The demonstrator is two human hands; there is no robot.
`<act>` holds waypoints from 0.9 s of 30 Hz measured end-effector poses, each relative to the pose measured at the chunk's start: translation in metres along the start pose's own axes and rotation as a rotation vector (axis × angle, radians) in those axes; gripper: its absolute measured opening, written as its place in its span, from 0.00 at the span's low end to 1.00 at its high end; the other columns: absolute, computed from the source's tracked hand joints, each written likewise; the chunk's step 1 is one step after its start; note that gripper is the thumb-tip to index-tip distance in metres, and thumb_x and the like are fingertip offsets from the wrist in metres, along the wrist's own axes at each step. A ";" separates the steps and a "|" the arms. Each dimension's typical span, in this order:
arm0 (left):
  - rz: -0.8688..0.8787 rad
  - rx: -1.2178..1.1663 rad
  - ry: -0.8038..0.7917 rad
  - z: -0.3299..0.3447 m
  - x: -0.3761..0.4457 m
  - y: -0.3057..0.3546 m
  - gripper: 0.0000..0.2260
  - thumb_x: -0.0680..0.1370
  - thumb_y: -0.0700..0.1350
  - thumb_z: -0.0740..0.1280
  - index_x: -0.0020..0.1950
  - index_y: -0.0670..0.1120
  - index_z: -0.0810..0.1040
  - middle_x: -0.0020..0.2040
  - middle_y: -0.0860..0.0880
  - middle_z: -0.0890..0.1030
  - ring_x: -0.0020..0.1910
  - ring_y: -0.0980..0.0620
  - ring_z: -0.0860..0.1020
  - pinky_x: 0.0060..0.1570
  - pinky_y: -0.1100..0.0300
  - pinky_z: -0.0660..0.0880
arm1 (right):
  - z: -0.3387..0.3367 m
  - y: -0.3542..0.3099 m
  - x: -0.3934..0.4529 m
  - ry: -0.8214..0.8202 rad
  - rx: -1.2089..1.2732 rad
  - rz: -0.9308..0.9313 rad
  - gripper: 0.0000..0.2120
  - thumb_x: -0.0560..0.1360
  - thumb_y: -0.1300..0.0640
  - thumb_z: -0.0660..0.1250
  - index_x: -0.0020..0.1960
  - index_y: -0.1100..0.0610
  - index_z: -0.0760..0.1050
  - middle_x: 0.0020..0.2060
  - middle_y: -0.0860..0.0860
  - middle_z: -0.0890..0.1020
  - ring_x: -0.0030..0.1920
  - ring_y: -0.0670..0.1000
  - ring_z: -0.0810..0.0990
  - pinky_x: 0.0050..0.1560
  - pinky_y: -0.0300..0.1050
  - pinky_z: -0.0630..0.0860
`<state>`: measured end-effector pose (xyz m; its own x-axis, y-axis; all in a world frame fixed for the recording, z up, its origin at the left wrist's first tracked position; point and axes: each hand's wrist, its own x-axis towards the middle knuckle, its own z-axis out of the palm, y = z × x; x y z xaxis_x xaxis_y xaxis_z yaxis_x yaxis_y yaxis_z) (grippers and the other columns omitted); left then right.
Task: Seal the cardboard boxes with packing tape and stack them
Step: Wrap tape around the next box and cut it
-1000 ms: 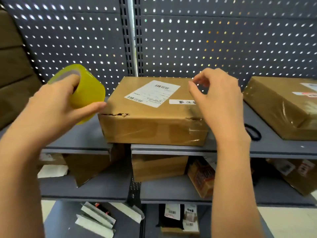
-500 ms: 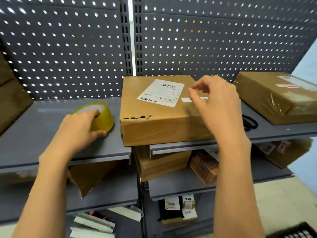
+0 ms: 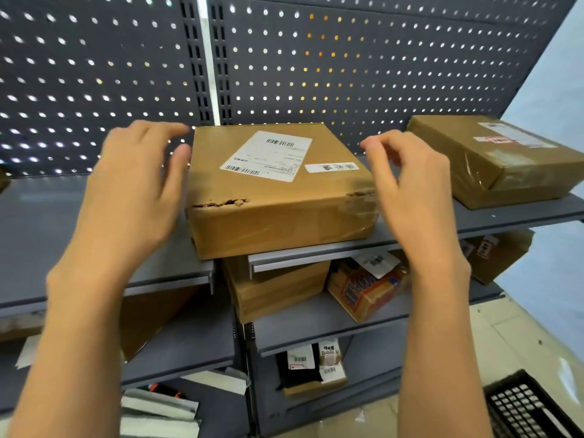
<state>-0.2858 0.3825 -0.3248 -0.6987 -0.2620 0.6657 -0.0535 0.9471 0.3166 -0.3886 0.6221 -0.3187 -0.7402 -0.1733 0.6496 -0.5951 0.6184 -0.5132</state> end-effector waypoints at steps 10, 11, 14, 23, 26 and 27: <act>0.188 -0.018 -0.203 0.085 -0.006 0.135 0.25 0.80 0.50 0.49 0.69 0.38 0.71 0.68 0.41 0.74 0.70 0.44 0.69 0.70 0.52 0.61 | -0.012 0.047 0.001 -0.287 0.107 -0.091 0.23 0.82 0.49 0.48 0.70 0.56 0.70 0.67 0.50 0.74 0.67 0.47 0.70 0.68 0.41 0.63; 0.197 0.006 -0.214 0.093 -0.006 0.141 0.25 0.80 0.49 0.49 0.69 0.37 0.71 0.68 0.40 0.73 0.70 0.42 0.69 0.71 0.51 0.61 | -0.009 0.050 0.000 -0.332 0.080 -0.134 0.25 0.80 0.48 0.47 0.72 0.57 0.67 0.70 0.50 0.71 0.71 0.46 0.66 0.70 0.39 0.58; 0.184 0.064 -0.248 0.108 -0.010 0.146 0.25 0.78 0.46 0.49 0.70 0.35 0.69 0.69 0.38 0.72 0.71 0.40 0.67 0.71 0.48 0.60 | 0.001 0.057 -0.004 -0.449 0.039 -0.213 0.29 0.78 0.47 0.44 0.75 0.60 0.61 0.74 0.52 0.64 0.75 0.47 0.58 0.74 0.37 0.50; 0.010 0.124 -0.254 0.103 -0.017 0.130 0.26 0.81 0.55 0.46 0.70 0.44 0.71 0.69 0.46 0.73 0.72 0.47 0.67 0.72 0.52 0.59 | 0.007 0.088 -0.004 -0.606 0.159 -0.217 0.23 0.83 0.51 0.46 0.77 0.55 0.54 0.76 0.46 0.56 0.76 0.41 0.51 0.73 0.33 0.46; -0.067 0.146 -0.239 0.092 -0.018 0.121 0.23 0.82 0.54 0.49 0.71 0.45 0.71 0.70 0.47 0.72 0.72 0.48 0.65 0.72 0.54 0.58 | 0.005 0.098 -0.004 -0.567 0.338 -0.030 0.23 0.83 0.49 0.46 0.77 0.53 0.56 0.75 0.45 0.60 0.74 0.39 0.55 0.65 0.22 0.47; -0.082 0.144 -0.229 0.090 -0.018 0.120 0.23 0.82 0.53 0.50 0.71 0.44 0.71 0.70 0.47 0.72 0.72 0.48 0.65 0.71 0.55 0.57 | 0.004 0.102 -0.003 -0.552 0.369 0.017 0.23 0.83 0.49 0.47 0.77 0.54 0.57 0.75 0.45 0.61 0.73 0.39 0.57 0.62 0.18 0.47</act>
<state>-0.3439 0.5179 -0.3595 -0.8297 -0.3057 0.4670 -0.2058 0.9453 0.2533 -0.4486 0.6827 -0.3756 -0.7436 -0.5936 0.3079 -0.5778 0.3386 -0.7426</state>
